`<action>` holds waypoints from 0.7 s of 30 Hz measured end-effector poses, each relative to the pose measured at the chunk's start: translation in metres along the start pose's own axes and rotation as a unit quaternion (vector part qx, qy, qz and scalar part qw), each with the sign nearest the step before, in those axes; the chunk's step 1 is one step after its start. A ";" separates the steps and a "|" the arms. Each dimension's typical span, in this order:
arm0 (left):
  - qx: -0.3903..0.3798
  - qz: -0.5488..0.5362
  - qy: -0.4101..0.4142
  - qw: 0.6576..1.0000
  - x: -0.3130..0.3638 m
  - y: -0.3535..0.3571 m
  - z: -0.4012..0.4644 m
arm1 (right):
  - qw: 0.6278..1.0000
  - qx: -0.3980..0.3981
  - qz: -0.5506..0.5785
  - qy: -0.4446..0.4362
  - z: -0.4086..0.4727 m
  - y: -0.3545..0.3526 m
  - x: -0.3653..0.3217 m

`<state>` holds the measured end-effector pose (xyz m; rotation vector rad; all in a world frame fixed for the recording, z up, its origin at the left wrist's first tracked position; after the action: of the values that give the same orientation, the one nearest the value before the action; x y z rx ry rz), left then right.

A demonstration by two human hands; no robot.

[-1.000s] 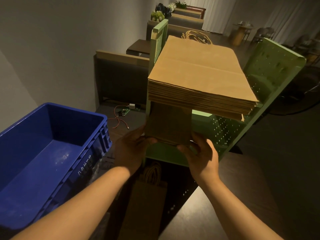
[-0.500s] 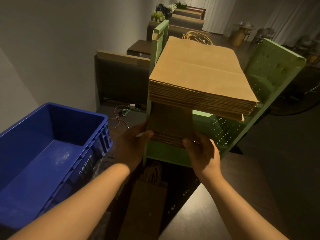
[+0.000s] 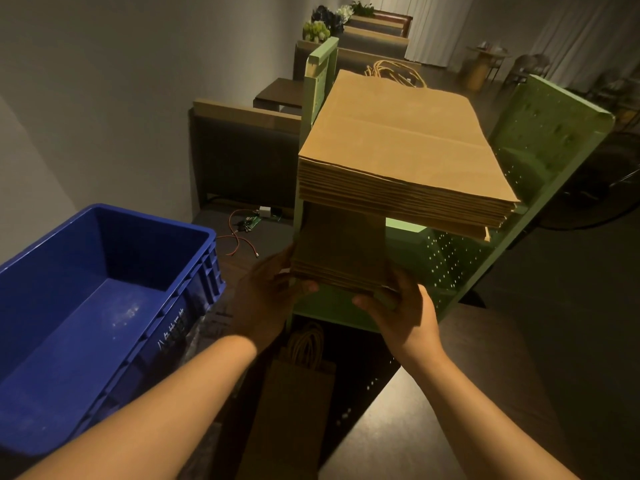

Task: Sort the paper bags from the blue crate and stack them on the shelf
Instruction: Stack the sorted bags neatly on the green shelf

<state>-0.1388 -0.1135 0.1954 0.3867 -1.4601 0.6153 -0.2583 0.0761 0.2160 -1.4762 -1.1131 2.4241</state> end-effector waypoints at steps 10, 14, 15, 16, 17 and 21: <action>-0.002 -0.001 -0.034 0.999 -0.010 0.005 0.000 | 0.997 -0.038 -0.059 0.044 0.006 0.012 0.017; 0.033 -0.005 -0.012 0.999 -0.011 0.002 0.001 | 0.995 -0.010 -0.086 0.048 0.007 0.012 0.017; 0.037 -0.011 -0.016 0.999 -0.012 0.001 0.001 | 0.995 -0.008 -0.088 0.048 0.006 0.013 0.017; 0.043 -0.012 -0.022 0.999 -0.013 0.001 0.001 | 0.995 -0.007 -0.091 0.048 0.005 0.013 0.017; 0.048 -0.014 -0.026 0.998 -0.015 0.001 0.000 | 0.995 -0.009 -0.092 0.049 0.004 0.014 0.017; 0.065 -0.041 -0.030 0.997 -0.021 0.002 -0.004 | 0.997 -0.019 -0.060 0.050 -0.002 0.012 0.020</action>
<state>-0.1367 -0.1125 0.1744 0.5691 -1.4582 0.6390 -0.2639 0.0764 0.1934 -1.4771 -1.1960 2.2373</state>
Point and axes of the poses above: each hand's wrist, its own z-axis towards the middle knuckle, its own y-axis out of the palm, x = y × z, the point moved 6 cm from there along z, towards the middle knuckle, and after that the axes turned 15 degrees about -z, right-handed, at the moved point
